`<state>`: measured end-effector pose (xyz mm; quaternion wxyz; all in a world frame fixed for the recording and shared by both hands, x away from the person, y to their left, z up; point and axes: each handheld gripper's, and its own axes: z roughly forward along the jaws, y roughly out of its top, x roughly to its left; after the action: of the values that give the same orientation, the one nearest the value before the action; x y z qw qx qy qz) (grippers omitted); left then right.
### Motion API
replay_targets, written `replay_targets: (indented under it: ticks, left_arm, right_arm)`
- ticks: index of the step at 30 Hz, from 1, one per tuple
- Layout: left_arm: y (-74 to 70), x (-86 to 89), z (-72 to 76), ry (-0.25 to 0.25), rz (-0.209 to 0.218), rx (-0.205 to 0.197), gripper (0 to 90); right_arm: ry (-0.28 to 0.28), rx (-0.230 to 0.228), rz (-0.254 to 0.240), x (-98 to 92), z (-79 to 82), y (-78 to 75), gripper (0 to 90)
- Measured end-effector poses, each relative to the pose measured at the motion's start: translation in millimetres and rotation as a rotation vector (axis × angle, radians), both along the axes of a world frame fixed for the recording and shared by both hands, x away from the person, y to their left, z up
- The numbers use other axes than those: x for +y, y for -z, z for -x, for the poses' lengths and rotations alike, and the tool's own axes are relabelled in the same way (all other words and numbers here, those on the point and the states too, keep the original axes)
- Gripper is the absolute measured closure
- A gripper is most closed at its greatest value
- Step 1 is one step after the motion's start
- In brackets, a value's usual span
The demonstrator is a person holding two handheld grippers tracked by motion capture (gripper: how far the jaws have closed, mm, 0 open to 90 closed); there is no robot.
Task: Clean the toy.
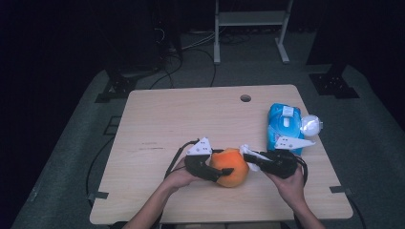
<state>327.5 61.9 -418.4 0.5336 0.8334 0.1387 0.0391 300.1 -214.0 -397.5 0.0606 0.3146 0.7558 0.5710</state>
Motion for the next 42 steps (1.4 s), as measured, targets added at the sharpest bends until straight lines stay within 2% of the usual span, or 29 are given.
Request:
replay_targets:
  ticks: [1,4,9,11,14,17,19,22,23,25,26,28,30,32,34,37,38,40,42]
  left_arm:
    - [0.1,-4.1,3.2,0.013,-0.012,-0.015,27.4]
    - [-0.8,-12.9,10.9,0.020,-0.042,-0.065,27.5]
    - [0.5,-12.3,9.0,0.010,-0.028,-0.051,27.6]
    - [1.1,-14.9,10.4,0.011,-0.032,-0.055,27.5]
    - [2.3,-18.2,13.5,0.028,-0.041,-0.065,27.2]
    - [2.3,-18.8,16.0,0.034,-0.048,-0.078,26.3]
    - [2.8,-16.7,14.7,0.056,-0.038,-0.080,23.6]
    - [3.2,-8.8,9.7,0.080,-0.001,-0.062,16.9]
    - [3.3,-5.1,6.6,0.074,0.007,-0.043,14.8]
    - [7.1,-2.9,2.5,0.055,-0.005,-0.020,10.4]
    - [10.3,-3.1,1.5,0.062,-0.009,-0.011,11.7]
    - [13.1,-4.6,2.5,0.062,-0.010,-0.016,18.9]
    - [11.3,-6.7,4.0,0.063,-0.024,-0.024,25.2]
    - [11.5,-10.3,7.6,0.075,-0.029,-0.040,27.4]
    - [11.5,-15.6,12.2,0.093,-0.044,-0.058,27.9]
    - [10.3,-22.1,20.4,0.115,-0.084,-0.104,27.8]
    - [10.4,-21.4,20.5,0.113,-0.082,-0.100,27.8]
    - [11.3,-19.3,18.5,0.116,-0.069,-0.087,27.9]
    - [11.4,-18.5,17.7,0.123,-0.069,-0.086,27.9]
  right_arm:
    - [-0.008,-0.001,-0.007,1.1,0.3,-1.1,79.1]
    - [-0.005,-0.024,0.038,6.8,1.2,-1.2,79.0]
    - [0.059,-0.032,0.072,-2.9,-2.2,2.0,79.1]
    - [0.064,-0.022,0.071,-1.8,-1.7,2.2,79.2]
    - [0.025,-0.028,0.064,7.4,1.9,2.2,79.1]
    - [0.004,-0.049,0.095,15.7,6.3,-0.3,79.1]
    - [0.003,-0.029,0.090,13.2,4.2,-0.2,79.2]
    - [-0.016,-0.004,0.105,10.6,2.2,4.0,79.2]
    - [-0.018,-0.004,0.107,10.1,2.2,4.6,79.2]
    - [-0.010,-0.006,0.110,6.7,1.0,4.4,79.2]
    - [-0.002,0.001,0.104,4.4,-0.3,4.1,79.2]
    - [0.007,0.014,0.088,1.5,-2.6,4.6,79.2]
    - [0.014,0.008,0.091,2.3,-0.4,3.8,79.2]
    - [0.010,-0.003,0.083,5.7,2.9,1.2,79.4]
    - [-0.017,-0.015,0.073,13.3,6.6,-1.9,79.4]
    - [-0.060,-0.035,0.087,26.7,12.5,-4.5,79.4]
    - [-0.064,-0.032,0.092,27.6,12.7,-4.5,79.4]
    - [-0.055,-0.022,0.085,23.1,9.0,-2.9,79.4]
    - [-0.014,-0.015,0.103,15.1,4.1,-0.2,79.4]
